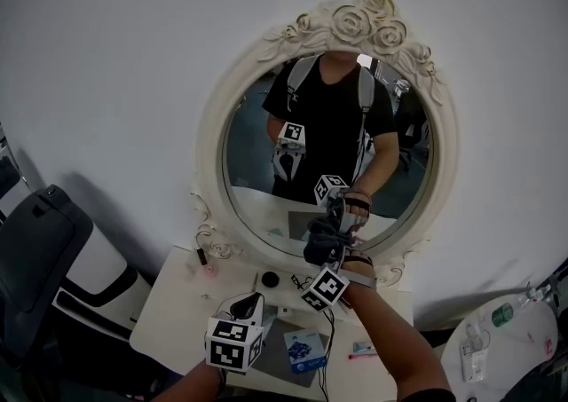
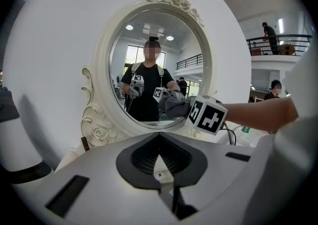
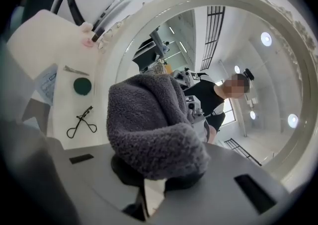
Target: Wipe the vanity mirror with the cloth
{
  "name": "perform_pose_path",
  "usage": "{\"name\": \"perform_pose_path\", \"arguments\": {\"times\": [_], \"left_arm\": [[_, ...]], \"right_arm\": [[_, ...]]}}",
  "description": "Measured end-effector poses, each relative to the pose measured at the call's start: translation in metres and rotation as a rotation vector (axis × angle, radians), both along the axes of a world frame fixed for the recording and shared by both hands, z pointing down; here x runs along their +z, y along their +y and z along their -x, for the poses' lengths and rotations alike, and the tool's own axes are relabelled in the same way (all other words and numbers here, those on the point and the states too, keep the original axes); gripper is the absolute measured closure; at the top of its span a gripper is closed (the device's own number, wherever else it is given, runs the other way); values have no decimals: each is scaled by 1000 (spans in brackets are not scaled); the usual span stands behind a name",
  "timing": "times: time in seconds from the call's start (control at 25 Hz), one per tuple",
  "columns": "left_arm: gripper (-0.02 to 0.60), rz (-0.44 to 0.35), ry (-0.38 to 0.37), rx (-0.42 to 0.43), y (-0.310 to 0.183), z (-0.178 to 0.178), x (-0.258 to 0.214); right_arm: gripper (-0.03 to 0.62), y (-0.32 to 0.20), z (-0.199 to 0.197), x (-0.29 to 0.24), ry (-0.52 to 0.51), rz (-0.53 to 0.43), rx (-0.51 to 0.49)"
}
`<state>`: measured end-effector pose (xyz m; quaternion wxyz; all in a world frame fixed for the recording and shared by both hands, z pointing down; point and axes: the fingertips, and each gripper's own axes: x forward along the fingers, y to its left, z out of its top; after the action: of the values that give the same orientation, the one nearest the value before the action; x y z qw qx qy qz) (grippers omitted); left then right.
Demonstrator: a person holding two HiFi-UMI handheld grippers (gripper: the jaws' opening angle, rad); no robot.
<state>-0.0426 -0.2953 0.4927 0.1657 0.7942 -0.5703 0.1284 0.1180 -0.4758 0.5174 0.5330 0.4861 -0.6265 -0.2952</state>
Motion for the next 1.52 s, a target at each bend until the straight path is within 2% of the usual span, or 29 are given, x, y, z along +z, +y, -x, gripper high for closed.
{"name": "perform_pose_path", "arguments": {"times": [0.16, 0.24, 0.32, 0.44, 0.64, 0.8, 0.96, 1.32, 1.52], "left_arm": [[578, -13, 3, -13, 3, 6, -5], [578, -16, 8, -19, 5, 8, -6], [578, -19, 12, -23, 5, 10, -6], [578, -26, 16, -16, 4, 7, -9], [578, -38, 15, -6, 4, 6, -12], [578, -50, 15, -21, 5, 14, -16], [578, -52, 21, -43, 7, 25, -16], [578, -32, 28, -83, 4, 47, -8], [578, -15, 36, -71, -1, 42, -1]], "right_arm": [[558, 4, 1, 10, -49, 102, 10], [557, 9, 5, -12, -98, 87, -6], [557, 15, 14, -57, -155, 18, -47], [557, 25, 26, -158, -213, -150, -123], [557, 49, 41, -330, -206, -439, -208], [557, 38, 46, -415, -172, -517, -177], [557, 18, 48, -446, -69, -555, -123], [559, 2, 51, -450, -110, -581, -91], [559, 2, 64, -420, -64, -589, -115]]}}
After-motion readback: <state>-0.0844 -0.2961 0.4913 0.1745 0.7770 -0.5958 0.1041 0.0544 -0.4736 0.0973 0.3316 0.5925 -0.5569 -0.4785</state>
